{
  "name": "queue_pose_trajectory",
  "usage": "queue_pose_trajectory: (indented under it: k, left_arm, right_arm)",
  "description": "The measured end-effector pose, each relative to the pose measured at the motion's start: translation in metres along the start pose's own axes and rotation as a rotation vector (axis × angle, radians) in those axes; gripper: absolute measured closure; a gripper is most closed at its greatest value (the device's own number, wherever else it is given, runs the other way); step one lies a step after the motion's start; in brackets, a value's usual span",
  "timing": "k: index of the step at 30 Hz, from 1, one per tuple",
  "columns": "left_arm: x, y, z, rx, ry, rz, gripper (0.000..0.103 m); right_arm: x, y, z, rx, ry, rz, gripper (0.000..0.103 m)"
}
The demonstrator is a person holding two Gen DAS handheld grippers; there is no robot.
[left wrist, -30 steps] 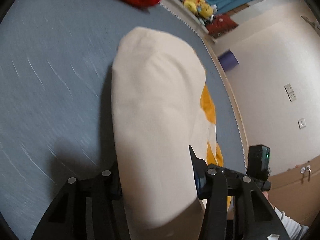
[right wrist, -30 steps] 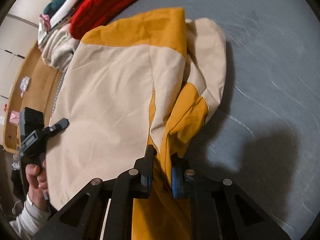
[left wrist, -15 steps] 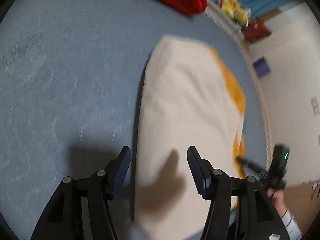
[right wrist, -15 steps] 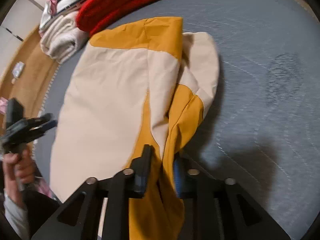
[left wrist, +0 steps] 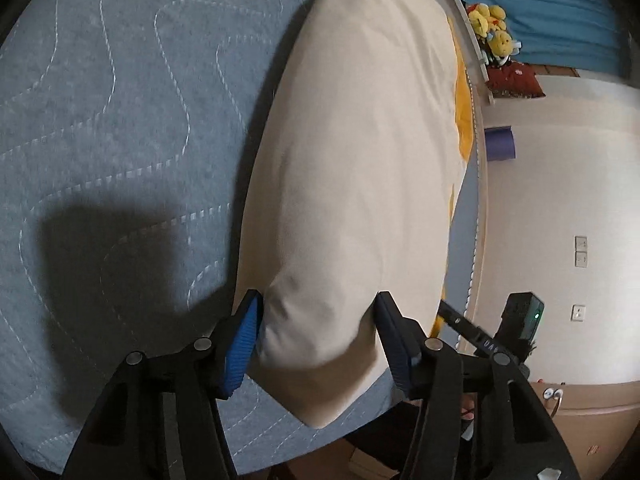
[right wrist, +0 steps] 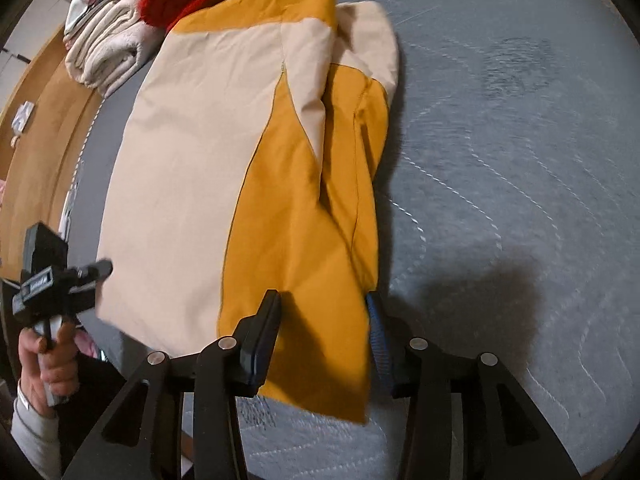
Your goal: Fold large clothes
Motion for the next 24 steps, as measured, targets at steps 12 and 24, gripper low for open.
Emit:
queue_pose_trajectory:
  k: [12,24]
  left_arm:
    - [-0.035,-0.051,-0.054,0.486,0.379,-0.199,0.040]
    - [-0.205,-0.105,-0.103,0.550,0.547,-0.564,0.001]
  right_arm:
    - [-0.068,-0.030,0.006,-0.299,0.095,-0.119,0.059]
    - [-0.185,-0.151,0.129,-0.423,-0.107,-0.535,0.017]
Point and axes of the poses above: each gripper's, at about its wrist camera, not at the fingertips, and y roughly the way its jaws point, z to its left, x to its top, the point moved 2 cm from there along y, roughly the way its jaws point
